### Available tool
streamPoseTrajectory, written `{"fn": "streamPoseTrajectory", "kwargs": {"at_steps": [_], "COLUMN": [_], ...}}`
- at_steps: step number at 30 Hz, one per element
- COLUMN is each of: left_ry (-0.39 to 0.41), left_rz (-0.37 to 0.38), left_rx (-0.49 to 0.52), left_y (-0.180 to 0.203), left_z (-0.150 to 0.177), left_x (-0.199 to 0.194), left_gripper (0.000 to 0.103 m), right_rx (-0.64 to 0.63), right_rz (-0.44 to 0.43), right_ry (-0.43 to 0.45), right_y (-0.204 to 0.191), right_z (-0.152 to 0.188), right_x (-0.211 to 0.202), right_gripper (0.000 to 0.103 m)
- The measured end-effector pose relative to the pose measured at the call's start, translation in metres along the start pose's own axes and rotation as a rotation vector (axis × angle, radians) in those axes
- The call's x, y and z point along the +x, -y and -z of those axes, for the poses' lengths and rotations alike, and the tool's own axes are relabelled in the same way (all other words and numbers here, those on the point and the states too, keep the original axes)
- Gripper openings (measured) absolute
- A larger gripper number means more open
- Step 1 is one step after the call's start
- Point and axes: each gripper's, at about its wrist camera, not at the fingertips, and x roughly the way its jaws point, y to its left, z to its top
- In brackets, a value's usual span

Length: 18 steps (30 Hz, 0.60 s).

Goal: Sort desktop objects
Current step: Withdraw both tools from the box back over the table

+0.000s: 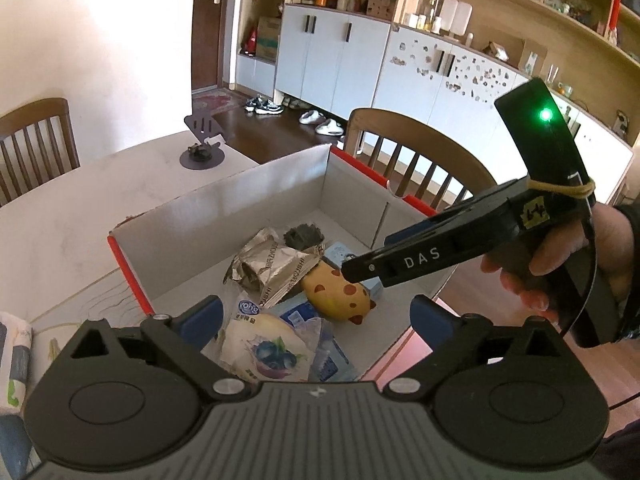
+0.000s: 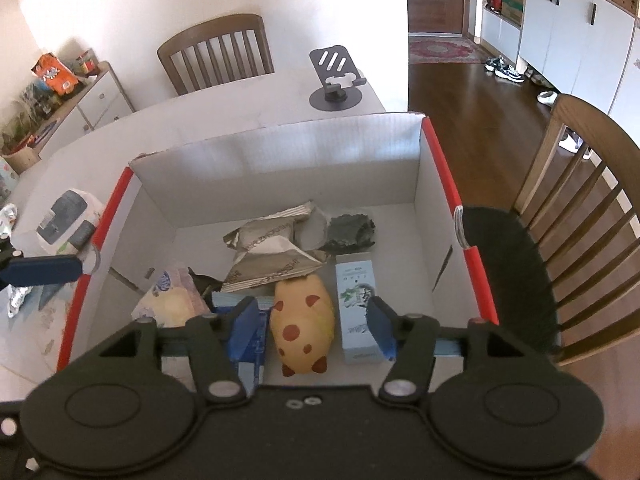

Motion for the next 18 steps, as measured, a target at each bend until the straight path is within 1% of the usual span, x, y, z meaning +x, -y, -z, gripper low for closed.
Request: {"fn": "streamPoseTrajectory", "kwargs": {"at_steps": [1, 2, 9, 18], "left_ry": [0.004, 0.008, 0.029, 0.060], "left_rz": [0.002, 0.002, 0.023, 0.023], "left_rx": [-0.005, -0.008, -0.017, -0.005], "left_y": [0.000, 0.000, -0.001, -0.014], "left_z": [0.001, 0.002, 0.008, 0.018], "left_x": [-0.002, -0.004, -0.016, -0.037], "left_gripper": [0.101, 0.103, 0.103, 0.103], "right_rx": [0.002, 0.003, 0.013, 0.032], "right_rz": [-0.002, -0.004, -0.024, 0.000], "right_ry": [0.002, 0.002, 0.014, 0.033], "right_y": [0.000, -0.001, -0.008, -0.025], "right_z": [0.001, 0.002, 0.008, 0.013], "right_x": [-0.001, -0.001, -0.008, -0.017], "right_gripper": [0.062, 0.063, 0.064, 0.065]}}
